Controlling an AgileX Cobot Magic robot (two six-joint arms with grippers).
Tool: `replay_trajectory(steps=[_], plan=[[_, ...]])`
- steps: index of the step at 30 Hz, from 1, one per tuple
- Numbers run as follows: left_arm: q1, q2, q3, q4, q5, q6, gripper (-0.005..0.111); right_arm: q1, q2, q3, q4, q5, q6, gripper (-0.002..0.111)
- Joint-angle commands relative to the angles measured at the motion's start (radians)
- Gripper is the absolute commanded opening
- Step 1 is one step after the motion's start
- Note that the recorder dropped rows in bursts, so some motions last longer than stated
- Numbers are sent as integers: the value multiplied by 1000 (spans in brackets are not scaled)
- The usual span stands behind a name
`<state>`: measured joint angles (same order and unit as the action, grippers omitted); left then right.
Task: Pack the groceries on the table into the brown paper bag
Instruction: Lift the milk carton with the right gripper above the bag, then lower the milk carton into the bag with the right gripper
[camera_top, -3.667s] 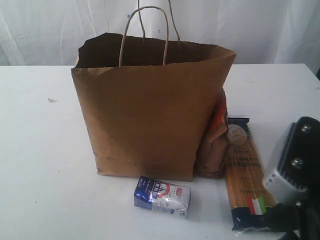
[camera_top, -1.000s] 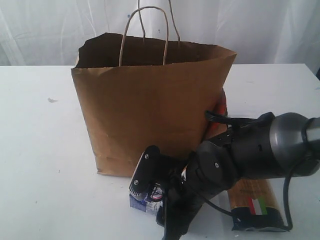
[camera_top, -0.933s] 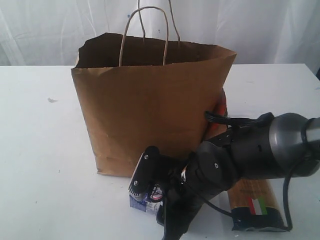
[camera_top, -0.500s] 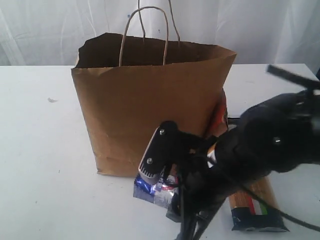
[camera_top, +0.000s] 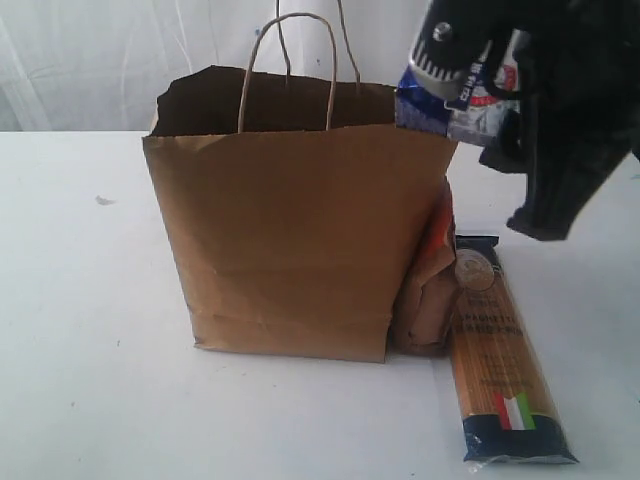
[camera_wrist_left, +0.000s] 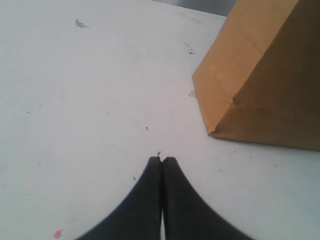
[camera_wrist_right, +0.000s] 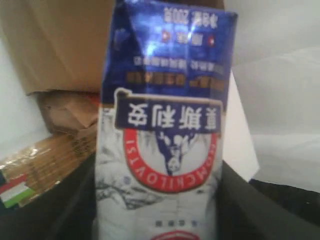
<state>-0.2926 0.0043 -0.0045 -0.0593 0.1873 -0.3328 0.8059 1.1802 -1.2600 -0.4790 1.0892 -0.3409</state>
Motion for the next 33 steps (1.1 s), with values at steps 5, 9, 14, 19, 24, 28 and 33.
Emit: replay_trajectory(steps=[5,9,14,19,24,28,33], plan=[[2,-4,5,0,-5,-4,0,-128,264,-225,-76,-67,-172,0],[2,-4,5,0,-5,-4,0,-141,329,-263,-60,-70,-246,0],[2,-4,5,0,-5,-4,0,-139,391,-295,46,-45,-361,0],[2,-4,5,0,-5,-4,0,-139,402,-316,126,-40,-442,0],[2,-4,5,0,-5,-4,0,-139,402,-324,197,-31,-496,0],[2,-4,5,0,-5,-4,0,-139,402,-324,198,-39,-496,0],[2,-4,5,0,-5,-4,0,-139,402,-324,195,-42,-494,20]])
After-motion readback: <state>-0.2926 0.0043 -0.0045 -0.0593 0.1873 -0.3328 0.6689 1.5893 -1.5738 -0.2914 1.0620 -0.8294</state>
